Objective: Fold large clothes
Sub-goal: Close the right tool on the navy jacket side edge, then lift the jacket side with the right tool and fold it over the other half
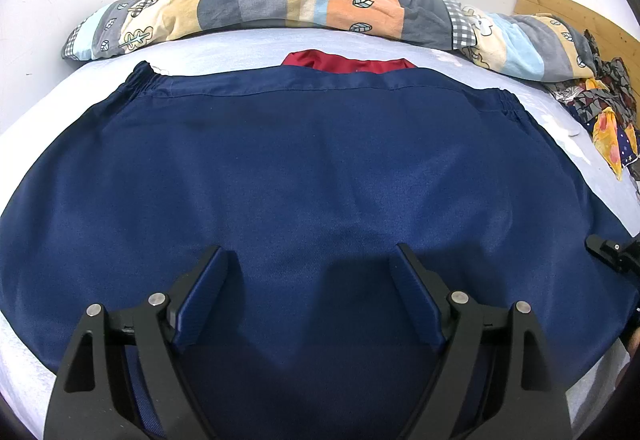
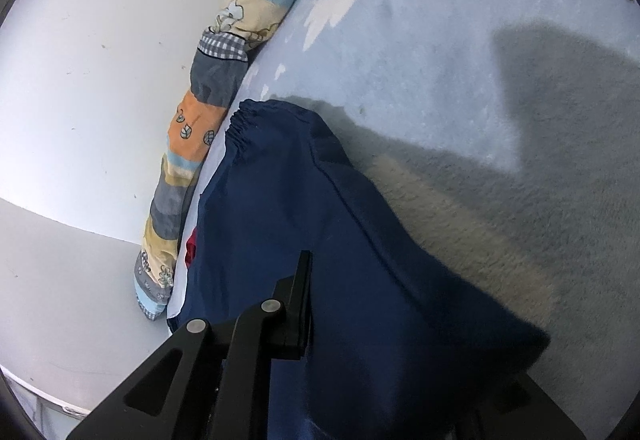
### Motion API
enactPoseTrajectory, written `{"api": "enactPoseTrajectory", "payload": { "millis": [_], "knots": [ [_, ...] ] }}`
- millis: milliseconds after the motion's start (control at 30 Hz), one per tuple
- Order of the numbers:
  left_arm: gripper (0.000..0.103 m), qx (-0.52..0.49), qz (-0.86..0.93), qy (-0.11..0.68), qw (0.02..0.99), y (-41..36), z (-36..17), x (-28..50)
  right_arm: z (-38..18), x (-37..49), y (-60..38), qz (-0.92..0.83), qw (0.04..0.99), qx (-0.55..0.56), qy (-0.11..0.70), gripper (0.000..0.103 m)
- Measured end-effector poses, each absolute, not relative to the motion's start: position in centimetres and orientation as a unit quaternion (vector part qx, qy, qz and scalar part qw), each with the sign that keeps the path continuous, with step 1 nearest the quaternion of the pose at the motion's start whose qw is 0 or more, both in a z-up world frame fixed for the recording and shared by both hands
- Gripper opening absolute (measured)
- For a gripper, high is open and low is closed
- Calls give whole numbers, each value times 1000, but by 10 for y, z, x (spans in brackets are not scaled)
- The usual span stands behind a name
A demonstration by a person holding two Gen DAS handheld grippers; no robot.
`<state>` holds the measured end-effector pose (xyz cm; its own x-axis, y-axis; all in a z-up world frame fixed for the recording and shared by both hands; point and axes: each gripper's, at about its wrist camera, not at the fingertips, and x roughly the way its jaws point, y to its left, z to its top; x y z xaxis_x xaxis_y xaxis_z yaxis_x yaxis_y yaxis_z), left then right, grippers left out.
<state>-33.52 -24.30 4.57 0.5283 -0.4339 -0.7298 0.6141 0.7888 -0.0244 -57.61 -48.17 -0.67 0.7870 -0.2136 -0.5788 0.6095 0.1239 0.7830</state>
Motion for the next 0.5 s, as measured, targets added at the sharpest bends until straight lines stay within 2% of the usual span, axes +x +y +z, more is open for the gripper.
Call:
{"api": "enactPoseTrajectory", "payload": {
  "millis": [200,500],
  "knots": [
    [84,120,-301,379,867,-243,45,-334,8,-573,-478,-287,757,565,161,11],
    [85,119,-299,378,868,-244,45,-335,37,-570,-470,-257,776,561,126,11]
  ]
}}
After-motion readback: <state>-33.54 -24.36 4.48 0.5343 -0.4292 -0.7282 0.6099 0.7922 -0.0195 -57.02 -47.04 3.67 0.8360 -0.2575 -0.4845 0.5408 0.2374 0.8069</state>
